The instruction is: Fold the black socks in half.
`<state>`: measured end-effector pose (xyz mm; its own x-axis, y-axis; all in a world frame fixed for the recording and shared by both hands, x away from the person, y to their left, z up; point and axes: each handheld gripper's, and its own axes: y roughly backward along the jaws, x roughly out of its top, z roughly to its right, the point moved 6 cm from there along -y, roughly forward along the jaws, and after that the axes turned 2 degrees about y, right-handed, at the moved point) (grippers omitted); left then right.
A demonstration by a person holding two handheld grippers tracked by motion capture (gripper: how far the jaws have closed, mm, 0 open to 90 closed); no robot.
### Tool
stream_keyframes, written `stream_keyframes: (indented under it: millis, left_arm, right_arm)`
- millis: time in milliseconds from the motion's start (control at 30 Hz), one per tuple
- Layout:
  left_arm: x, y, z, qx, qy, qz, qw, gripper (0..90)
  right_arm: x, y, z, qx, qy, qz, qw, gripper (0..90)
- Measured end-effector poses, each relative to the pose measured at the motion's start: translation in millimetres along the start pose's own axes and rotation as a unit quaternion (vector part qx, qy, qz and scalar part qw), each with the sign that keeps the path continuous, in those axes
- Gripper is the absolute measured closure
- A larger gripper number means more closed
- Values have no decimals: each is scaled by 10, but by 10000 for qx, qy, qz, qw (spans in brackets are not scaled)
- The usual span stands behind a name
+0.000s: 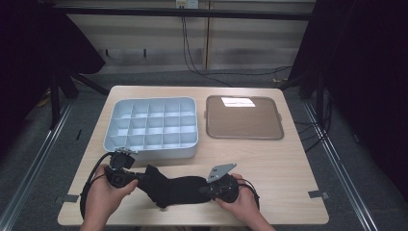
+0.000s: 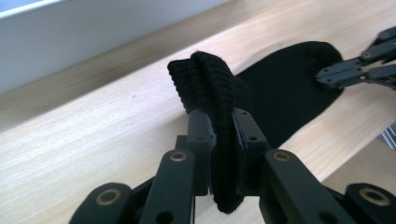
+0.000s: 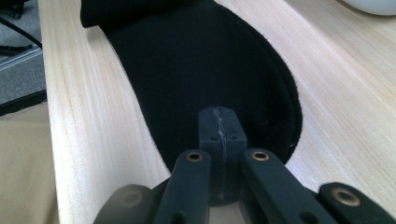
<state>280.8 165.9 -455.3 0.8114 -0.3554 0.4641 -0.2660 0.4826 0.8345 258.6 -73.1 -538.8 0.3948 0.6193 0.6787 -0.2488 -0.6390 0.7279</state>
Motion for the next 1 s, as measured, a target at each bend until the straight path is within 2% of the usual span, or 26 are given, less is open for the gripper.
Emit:
stream_keyframes:
  millis: [233, 400, 467, 533, 767, 1000]
  left_arm:
    - [32, -65, 129, -39, -152, -108, 9998, 793]
    - [40, -96, 182, -64, -186, -137, 9997, 792]
    - [40, -111, 192, -51, -214, -161, 9996, 792]
    - [39, -129, 200, -63, -221, -179, 9996, 793]
    - [46, -159, 229, -104, -242, -217, 9994, 793]
    - [66, -176, 256, -121, -278, -237, 9993, 793]
  right_arm:
    - [27, -22, -20, -53, 7, -8, 10000, 900]
    - [44, -38, -30, -77, 26, 3, 10000, 900]
    - [48, -42, -34, -77, 12, 4, 10000, 900]
    - [48, -43, -28, -72, 97, -17, 9999, 900]
    - [58, -53, -47, -52, 0, 14, 10000, 900]
    - [65, -58, -50, -43, 22, 27, 10000, 900]
